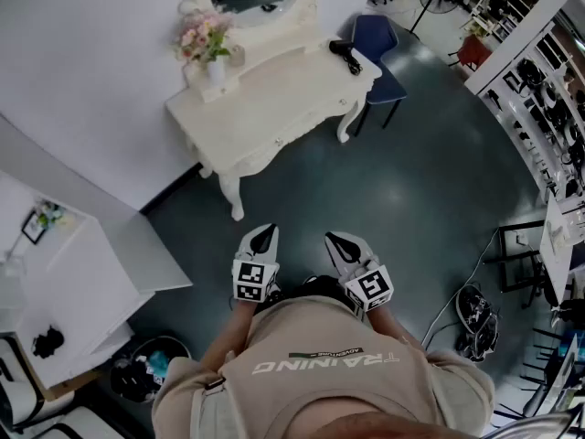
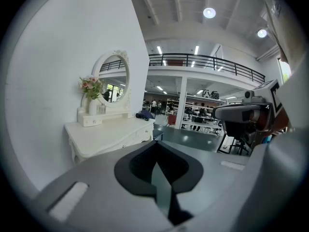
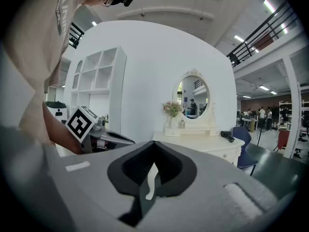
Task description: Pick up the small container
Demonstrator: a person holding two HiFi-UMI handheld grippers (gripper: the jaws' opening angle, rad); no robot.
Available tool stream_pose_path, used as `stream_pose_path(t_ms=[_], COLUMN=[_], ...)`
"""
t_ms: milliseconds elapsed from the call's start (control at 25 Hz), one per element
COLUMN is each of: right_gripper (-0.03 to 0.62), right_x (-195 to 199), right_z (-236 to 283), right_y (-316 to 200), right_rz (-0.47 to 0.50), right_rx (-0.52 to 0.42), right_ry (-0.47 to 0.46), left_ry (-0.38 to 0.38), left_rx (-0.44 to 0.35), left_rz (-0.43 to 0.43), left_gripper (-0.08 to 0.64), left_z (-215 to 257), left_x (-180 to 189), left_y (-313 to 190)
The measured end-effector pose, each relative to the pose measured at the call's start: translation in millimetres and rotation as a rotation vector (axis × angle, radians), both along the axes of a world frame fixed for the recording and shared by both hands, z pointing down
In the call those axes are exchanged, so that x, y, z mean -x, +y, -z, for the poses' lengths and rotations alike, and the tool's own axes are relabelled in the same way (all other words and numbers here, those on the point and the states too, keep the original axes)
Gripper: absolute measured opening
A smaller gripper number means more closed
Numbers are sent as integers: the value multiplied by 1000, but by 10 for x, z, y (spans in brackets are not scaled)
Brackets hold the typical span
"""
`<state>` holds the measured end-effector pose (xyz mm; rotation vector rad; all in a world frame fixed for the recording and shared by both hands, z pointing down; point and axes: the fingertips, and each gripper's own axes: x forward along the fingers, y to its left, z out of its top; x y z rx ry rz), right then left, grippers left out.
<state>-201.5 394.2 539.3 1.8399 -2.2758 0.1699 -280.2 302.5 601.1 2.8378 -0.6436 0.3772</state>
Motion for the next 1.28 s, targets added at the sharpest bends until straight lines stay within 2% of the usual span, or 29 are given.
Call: stream_pose_path(t_ms=[200,360,480,720,840,1080,1280], right_gripper=[2,3,3,3,3,3,2], right_x=[-30,-74,-102,-286,-478,-907,-1596], right_z=[18,2,-42,-218,-295,-179,-120], right_y=[-97,-73,-116,-329,-589,-1420,-1863], right_rz=[-14,-33,-21,-2,16,57,31], right_rx=[-19,-13,3,30,35,-65,-94], right_ry=[-4,-27,-29,-77,-99,-147,-195], left_ry=[3,5,-11,-52,-74,-156,-137], left_rx=[13,90,155,143,124,117,70], left_rz=[-37,-57,-44,21,23,-31,-14], left_gripper=[17,17,17,17,17,17,17], left_z=[-34,-107,-260,-320,-249,-134,167], left_x=[-73,-116,-123,-133,-305,-759,-1405], left_y=[-94,-82,-131,-312,-482,-950,-1373])
